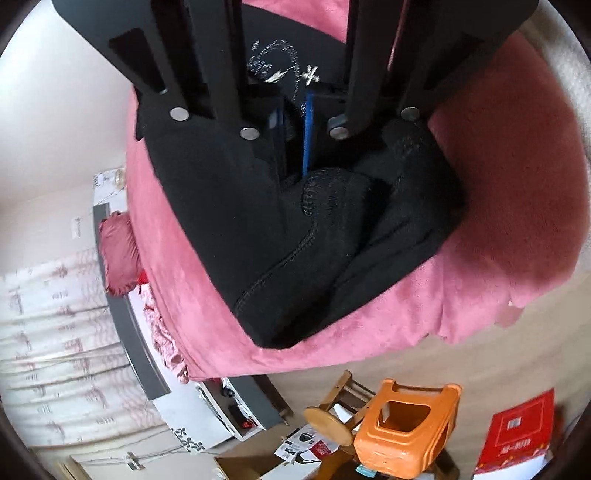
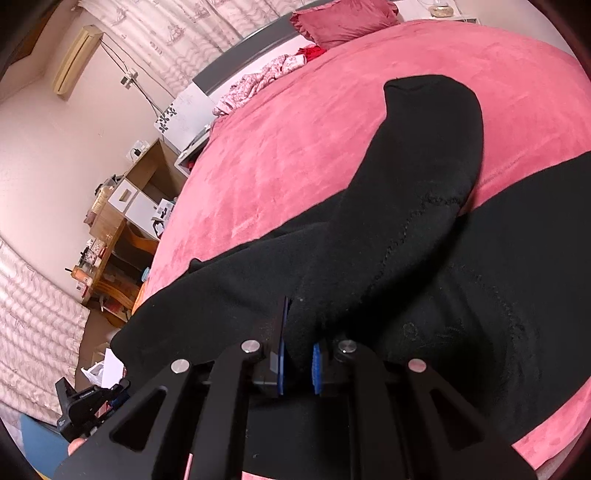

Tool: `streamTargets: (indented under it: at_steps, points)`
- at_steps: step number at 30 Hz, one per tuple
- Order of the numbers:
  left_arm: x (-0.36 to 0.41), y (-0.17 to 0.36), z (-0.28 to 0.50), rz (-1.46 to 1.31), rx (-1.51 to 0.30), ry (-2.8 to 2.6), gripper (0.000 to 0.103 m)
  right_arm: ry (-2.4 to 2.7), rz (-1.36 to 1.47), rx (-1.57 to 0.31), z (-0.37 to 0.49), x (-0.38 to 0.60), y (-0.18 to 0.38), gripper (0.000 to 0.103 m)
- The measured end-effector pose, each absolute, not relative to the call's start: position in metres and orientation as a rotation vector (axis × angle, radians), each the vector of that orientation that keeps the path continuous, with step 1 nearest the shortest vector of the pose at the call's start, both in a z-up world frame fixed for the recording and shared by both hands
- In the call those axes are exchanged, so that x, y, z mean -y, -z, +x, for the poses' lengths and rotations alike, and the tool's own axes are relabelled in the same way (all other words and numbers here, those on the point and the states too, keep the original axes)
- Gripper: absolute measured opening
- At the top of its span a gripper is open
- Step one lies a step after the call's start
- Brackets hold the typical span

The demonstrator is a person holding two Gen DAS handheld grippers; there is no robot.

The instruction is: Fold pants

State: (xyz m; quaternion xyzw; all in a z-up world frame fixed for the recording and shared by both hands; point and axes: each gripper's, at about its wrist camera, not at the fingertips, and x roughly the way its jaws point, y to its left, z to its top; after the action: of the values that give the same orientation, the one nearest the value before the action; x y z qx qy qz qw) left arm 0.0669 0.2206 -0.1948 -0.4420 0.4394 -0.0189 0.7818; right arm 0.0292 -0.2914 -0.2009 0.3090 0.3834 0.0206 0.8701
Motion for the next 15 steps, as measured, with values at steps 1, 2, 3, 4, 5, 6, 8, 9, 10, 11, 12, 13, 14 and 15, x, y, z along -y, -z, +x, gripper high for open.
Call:
streamTargets:
  at_steps: [1, 2, 3, 4, 5, 6, 8, 9, 10, 11, 12, 13, 14, 15]
  points:
    - [-0.222, 0.189, 0.068, -0.946, -0.939, 0.048, 0.004, -0.047, 0.646, -0.812, 0.033, 0.291, 0.2, 0.01]
    - [-0.224, 0.18, 0.067, -0.942, -0.918, 0.057, 0.004, -0.055, 0.652, -0.809, 0.035, 0.292, 0.196, 0.01]
    - [-0.228, 0.168, 0.066, -0.943, -0.889, 0.07, 0.004, -0.065, 0.66, -0.797, 0.035, 0.293, 0.19, 0.01]
    - [-0.233, 0.153, 0.065, -0.948, -0.855, 0.086, 0.004, -0.081, 0.666, -0.776, 0.033, 0.294, 0.181, 0.01]
    - [-0.237, 0.138, 0.065, -0.953, -0.822, 0.105, 0.004, -0.104, 0.672, -0.757, 0.03, 0.296, 0.172, 0.01]
    - [-0.242, 0.123, 0.063, -0.955, -0.79, 0.127, 0.004, -0.147, 0.69, -0.731, 0.025, 0.298, 0.16, 0.01]
    - [-0.248, 0.099, 0.053, -0.905, -0.759, 0.145, 0.004, -0.208, 0.69, -0.715, 0.014, 0.295, 0.147, 0.01]
    - [-0.249, 0.097, 0.05, -0.88, -0.762, 0.14, 0.004, -0.22, 0.671, -0.719, 0.009, 0.291, 0.146, 0.01]
    - [-0.249, 0.096, 0.044, -0.829, -0.78, 0.121, 0.004, -0.232, 0.626, -0.742, 0.003, 0.284, 0.148, 0.01]
    - [-0.249, 0.101, 0.04, -0.787, -0.807, 0.098, 0.004, -0.235, 0.585, -0.777, -0.001, 0.277, 0.154, 0.01]
    - [-0.248, 0.113, 0.036, -0.74, -0.859, 0.066, 0.004, -0.23, 0.538, -0.827, -0.007, 0.27, 0.167, 0.01]
    - [-0.247, 0.125, 0.035, -0.728, -0.904, 0.048, 0.004, -0.217, 0.516, -0.864, -0.01, 0.268, 0.179, 0.01]
    - [-0.247, 0.14, 0.035, -0.727, -0.959, 0.031, 0.004, -0.205, 0.518, -0.892, -0.012, 0.267, 0.189, 0.01]
    - [-0.247, 0.151, 0.036, -0.725, -0.992, 0.019, 0.004, -0.188, 0.544, -0.934, -0.013, 0.269, 0.206, 0.01]
